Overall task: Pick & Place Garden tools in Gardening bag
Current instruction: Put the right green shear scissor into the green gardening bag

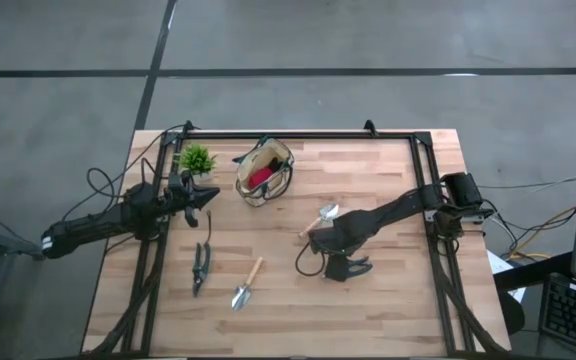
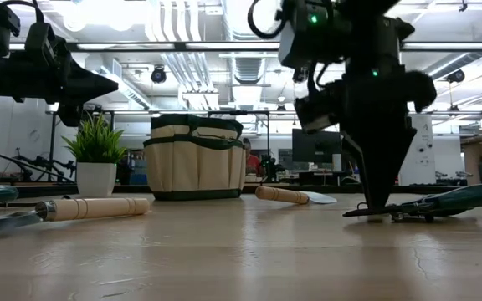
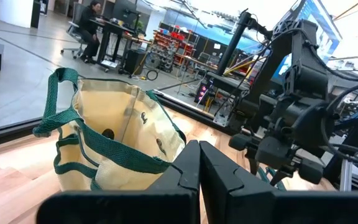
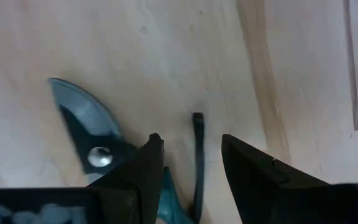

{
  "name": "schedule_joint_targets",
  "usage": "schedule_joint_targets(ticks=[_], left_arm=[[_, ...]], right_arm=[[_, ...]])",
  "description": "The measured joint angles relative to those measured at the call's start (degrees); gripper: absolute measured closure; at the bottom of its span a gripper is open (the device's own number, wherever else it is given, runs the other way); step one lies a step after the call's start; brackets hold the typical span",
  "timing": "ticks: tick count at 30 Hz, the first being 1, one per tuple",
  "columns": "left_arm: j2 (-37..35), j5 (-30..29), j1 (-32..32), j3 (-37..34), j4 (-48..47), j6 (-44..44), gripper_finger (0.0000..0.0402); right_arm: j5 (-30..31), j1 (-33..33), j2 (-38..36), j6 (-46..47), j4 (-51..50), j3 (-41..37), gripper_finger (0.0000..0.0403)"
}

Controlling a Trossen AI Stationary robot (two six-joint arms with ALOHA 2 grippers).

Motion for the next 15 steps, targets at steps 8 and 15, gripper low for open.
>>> schedule_joint_targets(ticks=[8, 15], left_arm=[[0.0, 0.0, 0.0, 0.0, 0.0, 0.0, 0.0396], [0.0, 0.0, 0.0, 0.0, 0.0, 0.0, 0.0396]], right_arm=[[0.2, -0.1, -0.4, 0.3, 3.8, -3.0, 0.0267], [1.7, -0.6, -0.2, 0.4, 5.2, -3.0, 0.0297]])
